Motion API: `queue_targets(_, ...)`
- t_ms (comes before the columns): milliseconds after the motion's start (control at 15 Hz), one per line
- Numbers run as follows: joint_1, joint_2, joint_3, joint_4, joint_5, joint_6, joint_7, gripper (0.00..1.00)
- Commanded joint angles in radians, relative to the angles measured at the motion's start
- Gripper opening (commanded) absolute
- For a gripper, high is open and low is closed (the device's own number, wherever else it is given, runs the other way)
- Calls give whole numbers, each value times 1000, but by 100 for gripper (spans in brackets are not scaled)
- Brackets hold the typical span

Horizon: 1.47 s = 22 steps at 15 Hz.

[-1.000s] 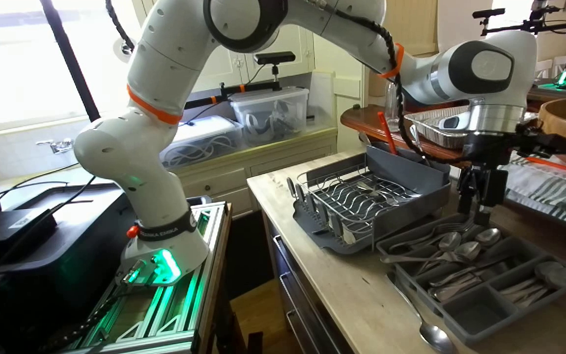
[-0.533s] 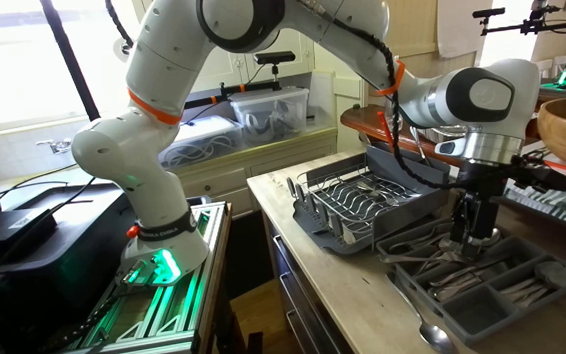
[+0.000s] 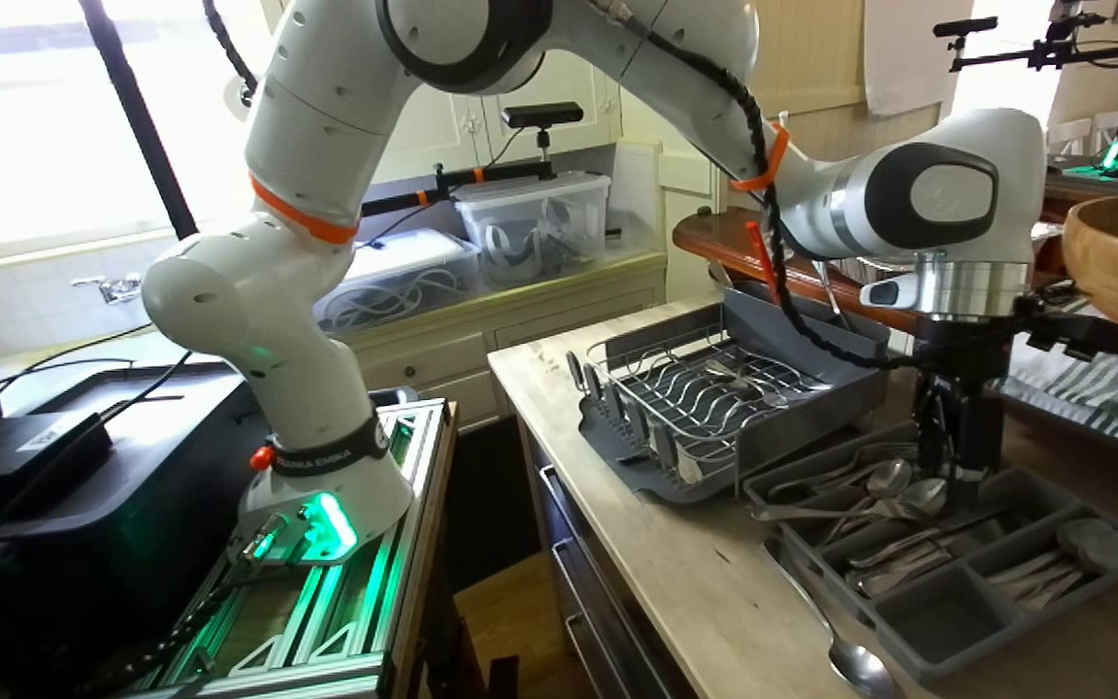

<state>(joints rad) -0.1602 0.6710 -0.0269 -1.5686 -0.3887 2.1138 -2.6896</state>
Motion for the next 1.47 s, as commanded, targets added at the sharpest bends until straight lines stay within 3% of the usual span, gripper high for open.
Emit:
queue_targets(0,-93,10,9,85,-35,-4,-92,100)
queue_targets(67,-224,16,165,121,-148,-36,-32,100)
queue_targets(133,-79,-1,17,57,-51,0,-27,100)
queue_targets(400,-162,-5,63,100,-68,8,-51,100)
queue_targets(1400,-156,-2,73,100,-69,2,-51,100)
